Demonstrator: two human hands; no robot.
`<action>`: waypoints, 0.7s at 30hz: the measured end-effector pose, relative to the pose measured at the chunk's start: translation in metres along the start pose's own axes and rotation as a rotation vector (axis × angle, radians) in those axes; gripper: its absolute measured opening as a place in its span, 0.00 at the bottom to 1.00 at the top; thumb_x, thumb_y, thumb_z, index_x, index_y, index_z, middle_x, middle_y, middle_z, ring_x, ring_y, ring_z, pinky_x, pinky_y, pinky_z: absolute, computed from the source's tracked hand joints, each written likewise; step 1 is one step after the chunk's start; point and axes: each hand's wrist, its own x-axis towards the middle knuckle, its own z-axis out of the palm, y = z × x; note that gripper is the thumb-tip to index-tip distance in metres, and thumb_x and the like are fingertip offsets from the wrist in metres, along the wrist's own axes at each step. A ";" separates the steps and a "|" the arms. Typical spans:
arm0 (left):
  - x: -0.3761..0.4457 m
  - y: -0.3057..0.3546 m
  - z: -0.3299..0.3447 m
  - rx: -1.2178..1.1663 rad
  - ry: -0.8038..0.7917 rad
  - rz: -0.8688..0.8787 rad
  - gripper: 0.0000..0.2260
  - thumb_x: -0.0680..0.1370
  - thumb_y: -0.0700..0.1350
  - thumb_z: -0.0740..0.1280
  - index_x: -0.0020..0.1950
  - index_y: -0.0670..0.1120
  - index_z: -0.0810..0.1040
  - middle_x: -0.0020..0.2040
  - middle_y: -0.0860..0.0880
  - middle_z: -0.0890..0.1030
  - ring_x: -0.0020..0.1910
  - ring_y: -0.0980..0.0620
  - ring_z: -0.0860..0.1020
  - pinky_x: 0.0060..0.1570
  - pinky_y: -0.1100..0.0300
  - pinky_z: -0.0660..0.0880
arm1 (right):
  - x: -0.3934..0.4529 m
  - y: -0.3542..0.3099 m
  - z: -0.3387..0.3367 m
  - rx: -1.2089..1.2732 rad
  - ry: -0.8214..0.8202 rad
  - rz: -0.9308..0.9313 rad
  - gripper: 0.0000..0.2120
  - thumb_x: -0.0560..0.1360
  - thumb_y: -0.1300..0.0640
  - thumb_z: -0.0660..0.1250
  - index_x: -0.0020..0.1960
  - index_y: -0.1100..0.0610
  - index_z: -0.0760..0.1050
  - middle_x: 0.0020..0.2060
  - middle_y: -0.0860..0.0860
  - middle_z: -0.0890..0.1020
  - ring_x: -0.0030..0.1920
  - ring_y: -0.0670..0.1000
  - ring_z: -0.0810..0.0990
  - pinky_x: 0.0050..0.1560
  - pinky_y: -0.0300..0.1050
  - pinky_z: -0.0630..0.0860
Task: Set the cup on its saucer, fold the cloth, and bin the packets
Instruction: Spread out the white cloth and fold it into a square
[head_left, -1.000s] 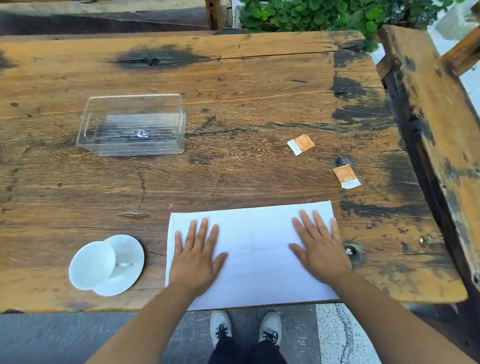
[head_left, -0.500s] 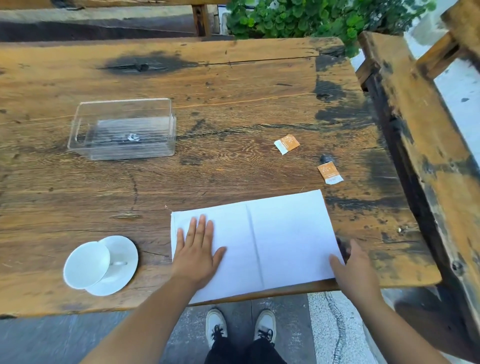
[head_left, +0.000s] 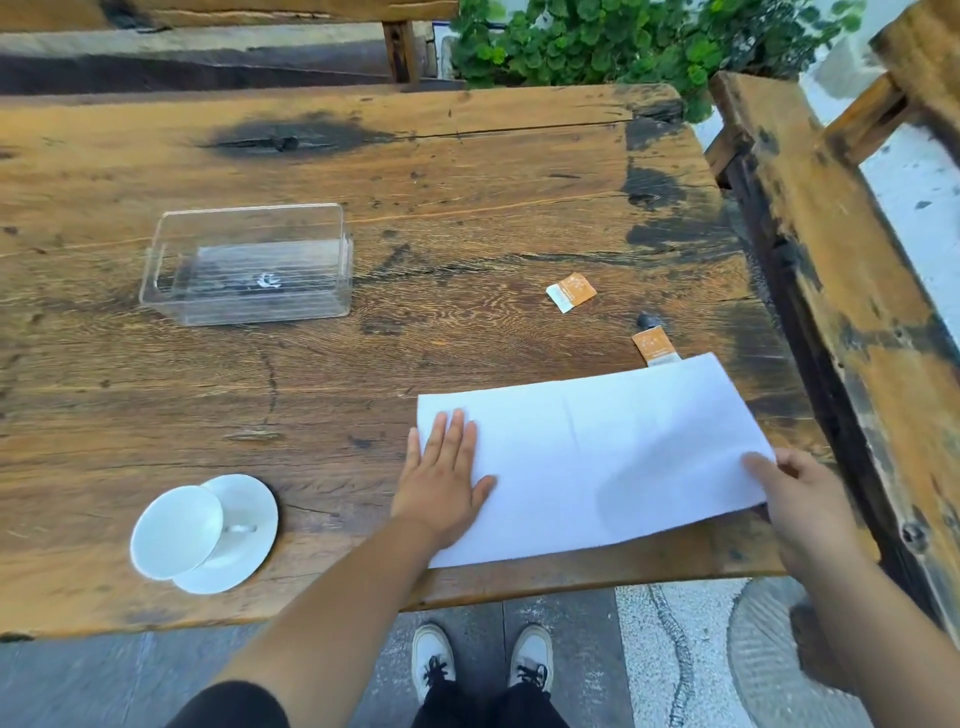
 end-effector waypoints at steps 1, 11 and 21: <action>-0.003 0.003 0.003 -0.002 0.005 -0.001 0.31 0.76 0.65 0.35 0.71 0.49 0.29 0.74 0.49 0.32 0.72 0.48 0.28 0.70 0.45 0.30 | -0.004 -0.004 -0.001 -0.075 0.038 -0.091 0.06 0.75 0.53 0.66 0.42 0.55 0.76 0.42 0.54 0.81 0.42 0.57 0.79 0.41 0.49 0.72; -0.010 0.019 0.014 -0.059 0.019 -0.037 0.32 0.76 0.65 0.35 0.73 0.48 0.32 0.75 0.49 0.32 0.71 0.50 0.26 0.68 0.44 0.28 | -0.095 -0.040 0.087 -0.431 -0.116 -0.872 0.03 0.73 0.60 0.69 0.46 0.54 0.78 0.40 0.50 0.81 0.41 0.46 0.76 0.39 0.38 0.66; -0.011 0.018 0.011 -0.088 0.042 0.015 0.34 0.76 0.62 0.36 0.76 0.43 0.50 0.78 0.46 0.53 0.74 0.47 0.32 0.70 0.42 0.30 | -0.103 -0.007 0.170 -0.621 -0.291 -0.847 0.07 0.75 0.55 0.66 0.52 0.54 0.79 0.47 0.49 0.84 0.48 0.54 0.81 0.43 0.46 0.75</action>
